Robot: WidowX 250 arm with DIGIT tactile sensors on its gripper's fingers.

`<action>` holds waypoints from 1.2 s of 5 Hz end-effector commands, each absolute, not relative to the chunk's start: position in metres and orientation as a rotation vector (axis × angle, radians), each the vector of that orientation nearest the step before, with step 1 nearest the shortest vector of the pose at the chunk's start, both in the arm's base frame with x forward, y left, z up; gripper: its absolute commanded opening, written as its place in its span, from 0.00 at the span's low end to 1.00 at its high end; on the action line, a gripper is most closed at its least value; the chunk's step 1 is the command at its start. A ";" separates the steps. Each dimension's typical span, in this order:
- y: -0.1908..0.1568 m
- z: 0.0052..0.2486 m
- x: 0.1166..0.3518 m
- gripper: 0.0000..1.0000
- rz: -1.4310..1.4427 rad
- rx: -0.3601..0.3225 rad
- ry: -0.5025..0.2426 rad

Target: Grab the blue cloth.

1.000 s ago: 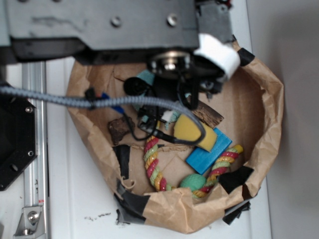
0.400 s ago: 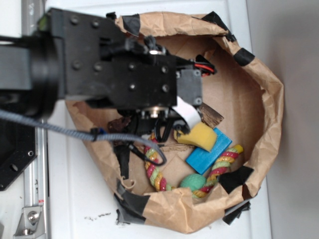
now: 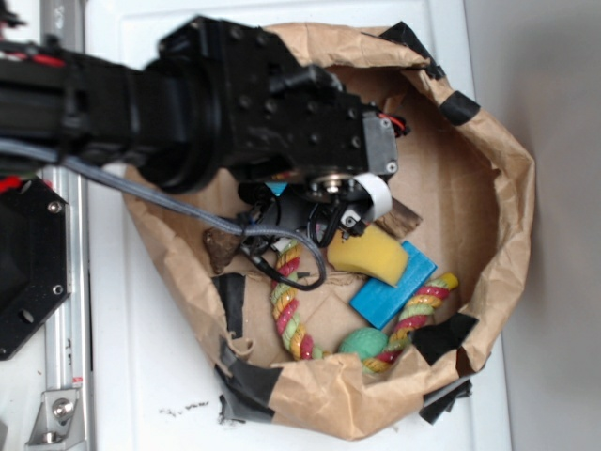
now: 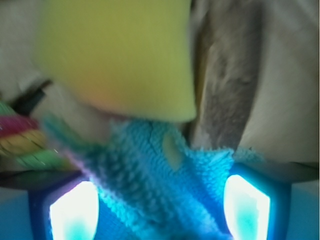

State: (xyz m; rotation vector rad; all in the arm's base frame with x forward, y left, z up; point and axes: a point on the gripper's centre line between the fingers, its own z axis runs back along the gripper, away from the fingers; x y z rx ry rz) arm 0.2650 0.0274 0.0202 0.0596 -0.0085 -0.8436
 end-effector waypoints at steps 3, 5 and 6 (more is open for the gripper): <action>0.037 0.031 0.273 0.00 -0.737 0.084 -0.065; 0.019 0.127 0.267 0.00 -0.660 0.121 -0.253; 0.017 0.178 0.262 0.00 -0.585 0.042 -0.255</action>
